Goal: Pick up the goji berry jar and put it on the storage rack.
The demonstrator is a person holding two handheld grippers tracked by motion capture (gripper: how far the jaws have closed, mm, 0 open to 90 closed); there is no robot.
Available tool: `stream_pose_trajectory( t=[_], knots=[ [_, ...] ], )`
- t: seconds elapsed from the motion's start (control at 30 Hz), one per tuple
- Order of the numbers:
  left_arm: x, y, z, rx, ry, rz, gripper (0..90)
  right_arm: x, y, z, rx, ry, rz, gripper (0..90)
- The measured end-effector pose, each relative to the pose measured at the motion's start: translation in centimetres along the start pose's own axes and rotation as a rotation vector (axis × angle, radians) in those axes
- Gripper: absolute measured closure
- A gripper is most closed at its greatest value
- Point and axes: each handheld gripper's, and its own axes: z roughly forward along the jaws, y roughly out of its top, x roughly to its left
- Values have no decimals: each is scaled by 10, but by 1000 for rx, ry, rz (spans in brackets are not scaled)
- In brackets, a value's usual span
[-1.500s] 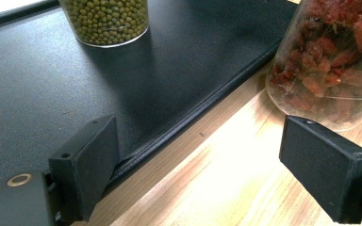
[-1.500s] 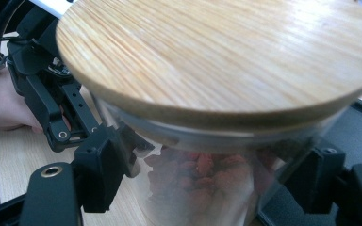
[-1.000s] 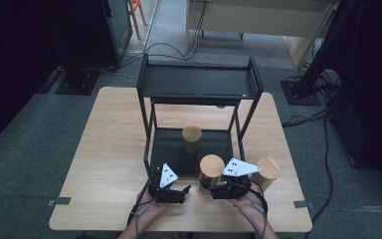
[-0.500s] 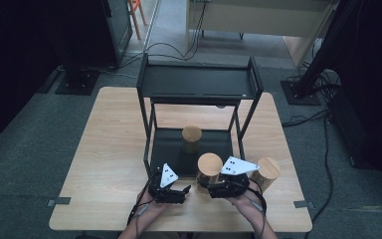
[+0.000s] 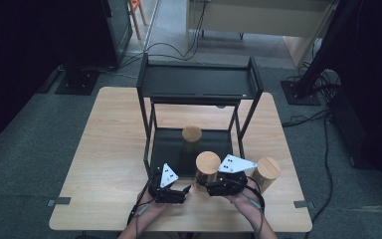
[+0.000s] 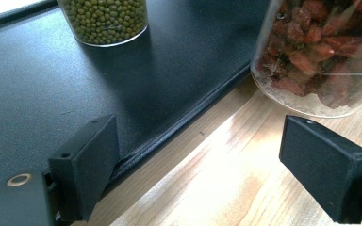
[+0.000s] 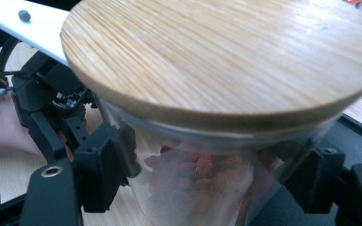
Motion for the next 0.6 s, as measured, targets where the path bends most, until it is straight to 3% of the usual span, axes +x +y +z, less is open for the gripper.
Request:
stream_pose_trajectory(
  t=[0.6],
  knots=[
    [-1,0,1,2,7,6,129,-3,5,5,-13,-8,15,248]
  ],
)
